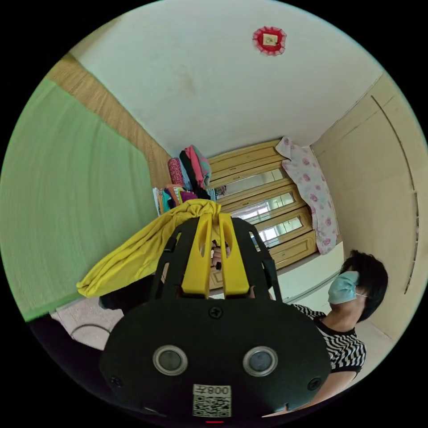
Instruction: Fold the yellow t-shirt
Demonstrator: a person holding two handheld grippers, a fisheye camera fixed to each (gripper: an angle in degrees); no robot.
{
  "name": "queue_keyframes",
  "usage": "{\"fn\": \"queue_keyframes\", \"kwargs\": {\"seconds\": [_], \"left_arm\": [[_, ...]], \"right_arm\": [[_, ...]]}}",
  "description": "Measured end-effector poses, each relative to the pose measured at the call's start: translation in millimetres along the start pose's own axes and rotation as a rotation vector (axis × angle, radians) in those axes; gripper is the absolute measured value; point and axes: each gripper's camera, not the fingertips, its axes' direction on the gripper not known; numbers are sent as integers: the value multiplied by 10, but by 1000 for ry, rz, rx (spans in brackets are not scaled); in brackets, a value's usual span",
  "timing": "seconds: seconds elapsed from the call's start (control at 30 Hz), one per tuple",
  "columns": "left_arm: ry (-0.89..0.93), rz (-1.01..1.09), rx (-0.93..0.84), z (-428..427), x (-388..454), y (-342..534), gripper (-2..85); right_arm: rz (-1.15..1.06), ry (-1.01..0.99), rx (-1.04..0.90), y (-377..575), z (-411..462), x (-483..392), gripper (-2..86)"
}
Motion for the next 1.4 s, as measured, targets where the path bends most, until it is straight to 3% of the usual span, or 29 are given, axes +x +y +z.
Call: {"fn": "queue_keyframes", "kwargs": {"seconds": [0.23,0.4,0.53,0.67,0.8,0.93,1.1,1.23,1.4], "left_arm": [[53,315,-61,1841,684,-1048,28],[74,460,-167,3176,983,-1267,29],[113,437,-305,4371,800,-1133,29],[6,270,-513,5488,233,-797,28],[-18,162,-642,6080,-110,-574,28],[-38,219,-648,6488,-85,-558,27],[-67,273,-730,6992,-107,-434,27],[-175,264,-780,7315,-332,-292,27],[-122,218,-780,7462,-463,-258,22]], "right_arm": [[-193,138,151,-1165,-1657,-877,15],[-294,331,260,-1302,-2934,-1515,15],[-230,478,358,-927,-3982,-1515,16],[57,587,406,-364,-4814,-864,16],[265,582,429,118,-5245,-332,15],[225,532,473,389,-5561,-322,14],[210,613,432,442,-5742,-463,13],[320,650,405,647,-5752,-268,11],[322,577,556,1022,-5742,-250,4]]}}
